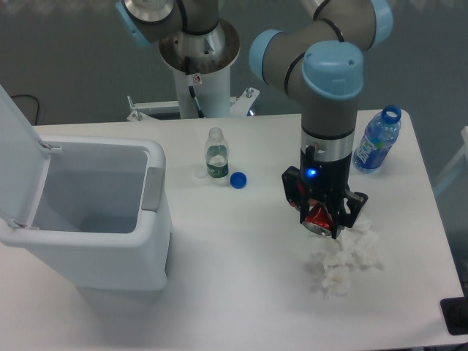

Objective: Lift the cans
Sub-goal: 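Lift the held red can and carry it toward the tissue pile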

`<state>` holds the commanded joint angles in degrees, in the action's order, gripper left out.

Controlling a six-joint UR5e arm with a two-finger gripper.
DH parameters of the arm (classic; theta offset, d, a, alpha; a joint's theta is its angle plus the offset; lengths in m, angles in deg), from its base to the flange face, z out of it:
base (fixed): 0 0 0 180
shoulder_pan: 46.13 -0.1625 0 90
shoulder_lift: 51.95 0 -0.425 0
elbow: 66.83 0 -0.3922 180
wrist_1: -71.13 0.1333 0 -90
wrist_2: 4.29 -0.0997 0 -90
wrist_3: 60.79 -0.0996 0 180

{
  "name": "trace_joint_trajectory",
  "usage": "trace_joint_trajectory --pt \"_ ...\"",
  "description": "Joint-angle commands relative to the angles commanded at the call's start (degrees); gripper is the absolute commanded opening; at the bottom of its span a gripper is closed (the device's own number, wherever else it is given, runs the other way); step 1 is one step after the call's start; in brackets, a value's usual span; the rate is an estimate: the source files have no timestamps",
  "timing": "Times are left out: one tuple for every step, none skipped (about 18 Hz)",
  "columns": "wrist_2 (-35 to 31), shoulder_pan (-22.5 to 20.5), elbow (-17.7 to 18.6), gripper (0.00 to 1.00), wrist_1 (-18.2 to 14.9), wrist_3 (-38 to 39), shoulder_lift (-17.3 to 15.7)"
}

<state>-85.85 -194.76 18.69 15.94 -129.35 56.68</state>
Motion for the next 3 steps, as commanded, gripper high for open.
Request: trace_joint_trajectory --pt "0.0 0.0 0.0 0.63 0.0 0.0 0.0" --pt "0.1 0.0 0.3 0.63 -0.1 0.0 0.0" --pt "0.2 0.0 0.4 0.63 -0.1 0.0 0.0"
